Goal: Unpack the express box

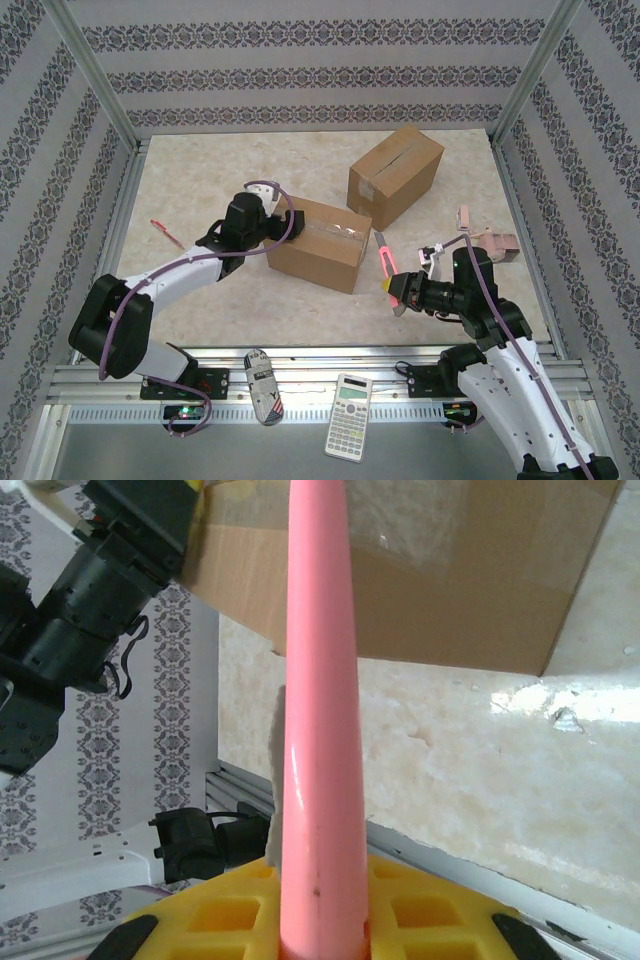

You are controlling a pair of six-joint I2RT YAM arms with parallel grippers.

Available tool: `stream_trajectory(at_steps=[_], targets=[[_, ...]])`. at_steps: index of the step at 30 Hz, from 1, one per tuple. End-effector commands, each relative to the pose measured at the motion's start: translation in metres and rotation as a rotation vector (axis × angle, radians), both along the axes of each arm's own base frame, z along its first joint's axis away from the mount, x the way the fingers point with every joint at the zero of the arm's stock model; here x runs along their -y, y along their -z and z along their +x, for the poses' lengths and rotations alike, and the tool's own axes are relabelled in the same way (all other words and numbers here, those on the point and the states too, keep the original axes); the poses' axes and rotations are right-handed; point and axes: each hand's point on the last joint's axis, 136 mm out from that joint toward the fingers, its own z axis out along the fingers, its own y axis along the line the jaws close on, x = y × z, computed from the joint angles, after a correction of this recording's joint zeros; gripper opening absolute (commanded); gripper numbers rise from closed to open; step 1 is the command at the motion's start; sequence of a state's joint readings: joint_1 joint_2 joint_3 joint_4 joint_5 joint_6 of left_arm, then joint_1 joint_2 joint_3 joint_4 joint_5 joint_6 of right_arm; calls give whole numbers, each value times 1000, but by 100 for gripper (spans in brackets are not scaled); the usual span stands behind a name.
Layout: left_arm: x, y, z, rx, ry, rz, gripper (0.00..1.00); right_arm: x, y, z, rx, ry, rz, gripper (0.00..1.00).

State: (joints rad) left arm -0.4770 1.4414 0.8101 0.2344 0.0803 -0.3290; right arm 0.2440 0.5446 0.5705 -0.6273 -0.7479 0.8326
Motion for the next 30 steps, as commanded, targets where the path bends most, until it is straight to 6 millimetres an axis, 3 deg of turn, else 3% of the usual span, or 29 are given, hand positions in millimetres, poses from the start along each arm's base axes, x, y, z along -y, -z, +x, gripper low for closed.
stream_trajectory(at_steps=[1, 12, 30], targets=[[-6, 58, -24, -158, 3, 70, 92, 0, -1, 5, -3, 25, 29, 0], [-6, 61, -25, -167, 2, 76, 92, -12, -1, 19, 7, 15, 40, 0], [-6, 63, -23, -176, 0, 83, 92, -16, 7, 18, -27, 6, 17, 0]])
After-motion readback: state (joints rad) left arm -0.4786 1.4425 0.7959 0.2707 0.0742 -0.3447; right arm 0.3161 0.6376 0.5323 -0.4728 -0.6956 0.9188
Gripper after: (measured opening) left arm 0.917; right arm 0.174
